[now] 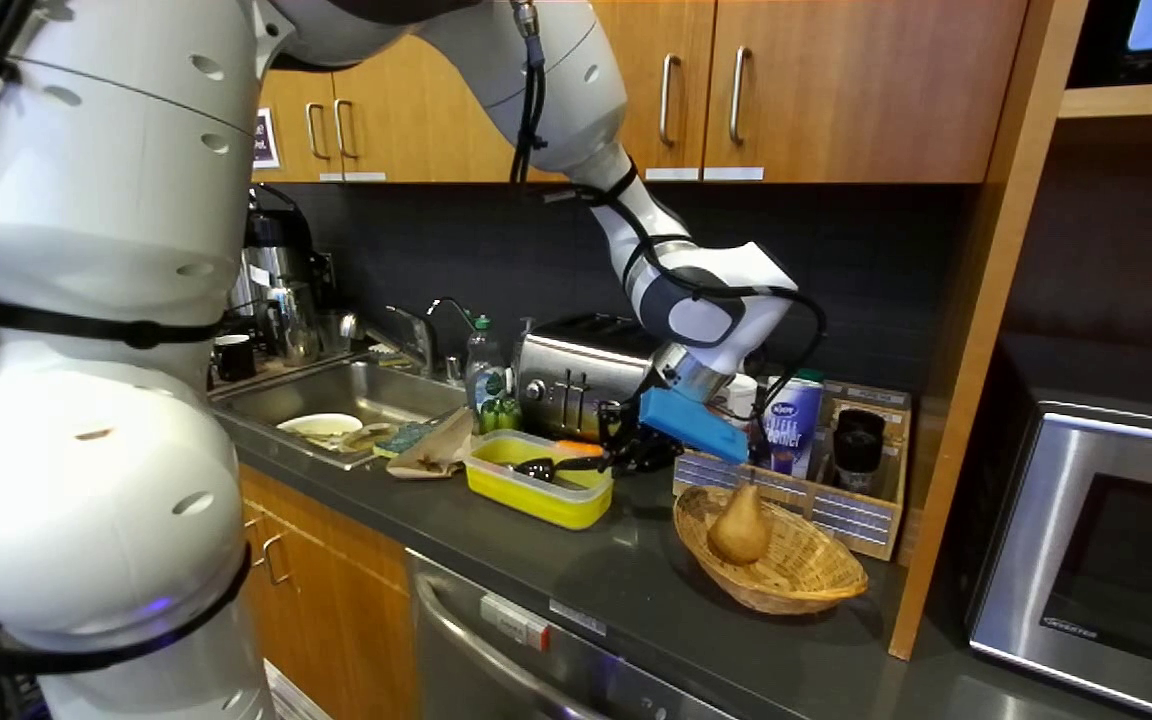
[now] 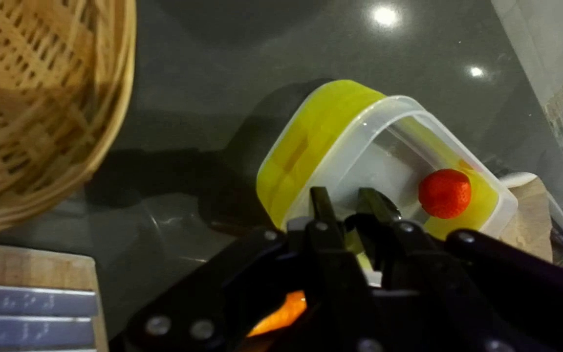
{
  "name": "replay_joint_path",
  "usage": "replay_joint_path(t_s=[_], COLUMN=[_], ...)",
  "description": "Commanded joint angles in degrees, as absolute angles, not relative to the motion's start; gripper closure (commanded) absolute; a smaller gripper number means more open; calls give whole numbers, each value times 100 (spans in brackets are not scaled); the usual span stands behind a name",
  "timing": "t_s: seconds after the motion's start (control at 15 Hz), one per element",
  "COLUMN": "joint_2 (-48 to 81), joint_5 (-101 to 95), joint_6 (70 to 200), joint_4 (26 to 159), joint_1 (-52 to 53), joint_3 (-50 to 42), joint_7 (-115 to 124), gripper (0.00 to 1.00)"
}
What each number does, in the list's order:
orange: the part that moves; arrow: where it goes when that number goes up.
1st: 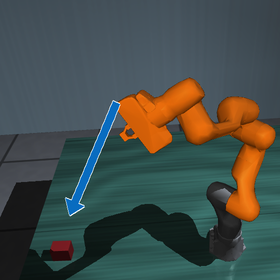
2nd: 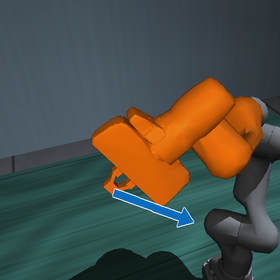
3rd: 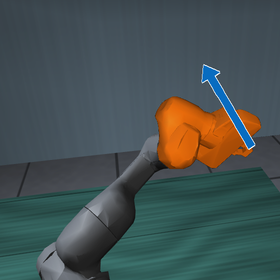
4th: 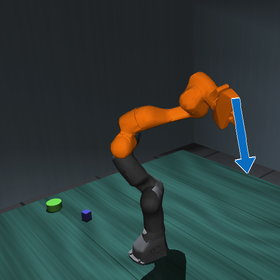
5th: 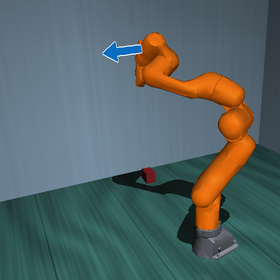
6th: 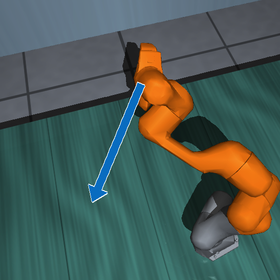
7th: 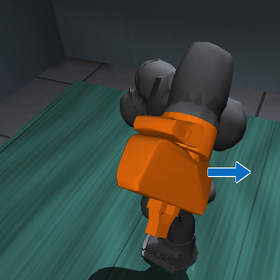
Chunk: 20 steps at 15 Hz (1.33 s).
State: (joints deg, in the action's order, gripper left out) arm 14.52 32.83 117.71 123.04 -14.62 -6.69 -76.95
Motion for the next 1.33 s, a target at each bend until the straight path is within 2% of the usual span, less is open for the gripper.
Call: replay_joint_path(t_s=[0.0,0.73,1.27], joint_2=[1338,1539,2114], joint_5=[3145,2992,2453], joint_6=[11628,11112,9446], joint_4=[12293,12092,11384], joint_1=[-1475,-1439,-1488], joint_3=[-676,-721,-694], joint_7=[-7548,-6947,-5744], gripper=[100,99,99])
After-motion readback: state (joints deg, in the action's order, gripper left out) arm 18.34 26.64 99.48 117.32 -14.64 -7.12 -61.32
